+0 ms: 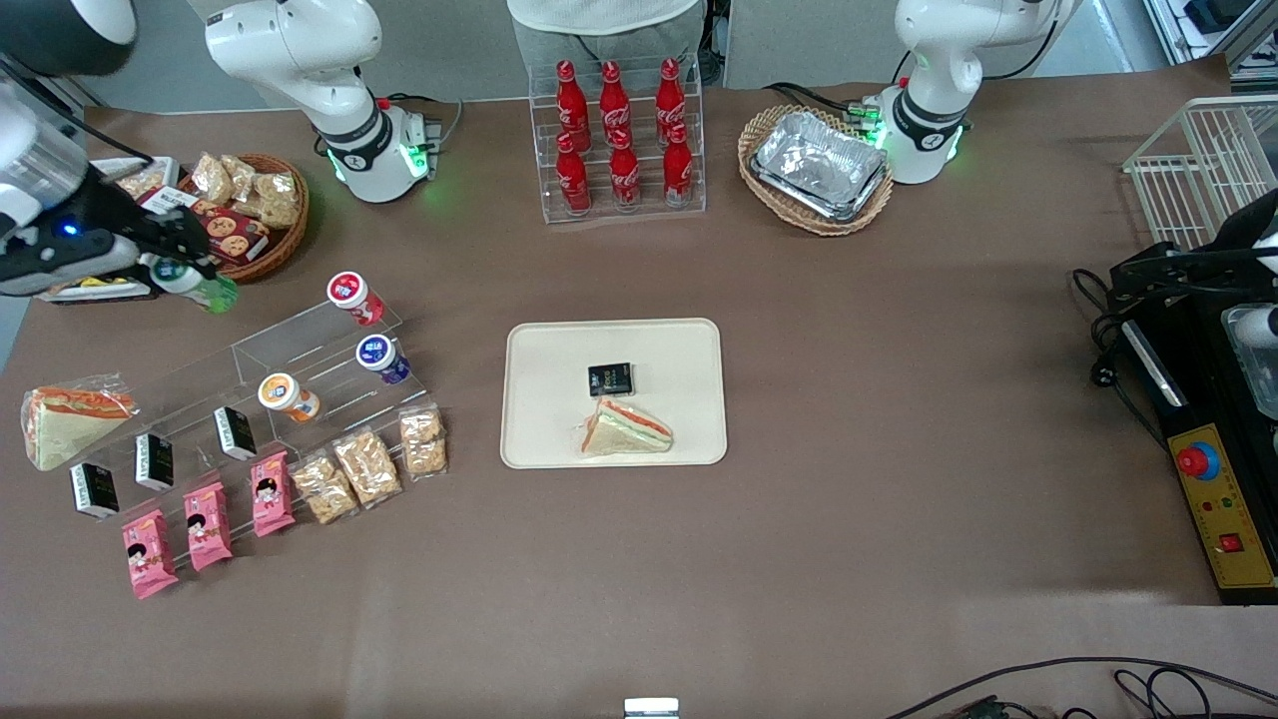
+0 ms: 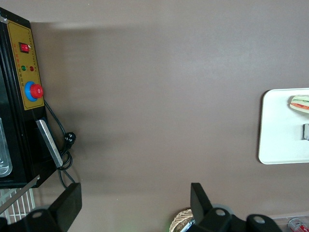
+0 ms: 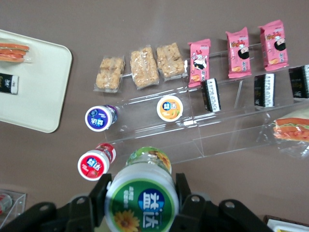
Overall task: Place green gum on tray
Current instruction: 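Lift the green-labelled bottle with the right gripper off the stand, then carry the green bottle over the cream tray beside the black packet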
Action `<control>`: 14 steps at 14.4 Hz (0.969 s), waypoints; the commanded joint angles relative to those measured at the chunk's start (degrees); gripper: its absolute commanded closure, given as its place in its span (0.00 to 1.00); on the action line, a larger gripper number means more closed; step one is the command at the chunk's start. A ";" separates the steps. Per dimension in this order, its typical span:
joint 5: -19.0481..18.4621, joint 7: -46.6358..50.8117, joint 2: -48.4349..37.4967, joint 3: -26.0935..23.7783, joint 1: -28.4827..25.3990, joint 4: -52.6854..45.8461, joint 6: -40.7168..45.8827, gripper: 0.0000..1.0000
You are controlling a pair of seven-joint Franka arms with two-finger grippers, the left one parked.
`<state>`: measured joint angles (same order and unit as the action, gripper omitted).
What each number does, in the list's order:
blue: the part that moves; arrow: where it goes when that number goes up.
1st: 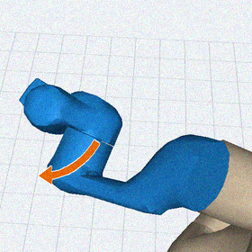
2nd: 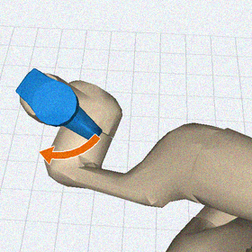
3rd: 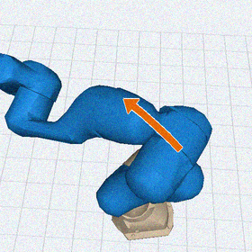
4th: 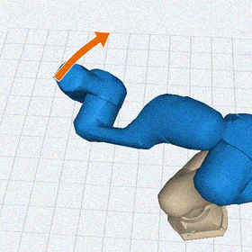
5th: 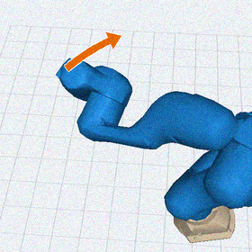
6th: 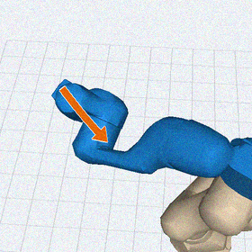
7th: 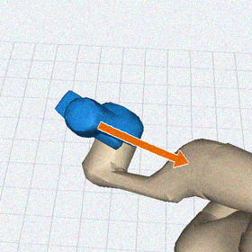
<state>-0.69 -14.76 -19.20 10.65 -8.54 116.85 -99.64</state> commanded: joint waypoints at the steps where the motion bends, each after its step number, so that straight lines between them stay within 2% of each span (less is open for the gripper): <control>1: 0.69 1.22 3.11 0.16 -0.42 -7.07 4.19 0.73; 3: 0.69 5.76 3.20 -1.14 -1.21 -7.34 4.11 0.73; 7: 1.12 24.55 4.25 -9.13 -3.66 -7.25 3.67 0.73; 9: 5.41 34.31 5.57 -11.52 -5.33 -7.34 2.44 0.73; 10: 6.22 38.88 6.62 -13.35 -6.30 -7.34 0.78 0.73; 14: 5.61 56.64 13.20 -21.35 -8.86 -5.07 -8.61 0.73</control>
<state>4.03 31.37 -11.61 -6.57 -16.44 111.69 -102.49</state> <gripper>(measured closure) 0.410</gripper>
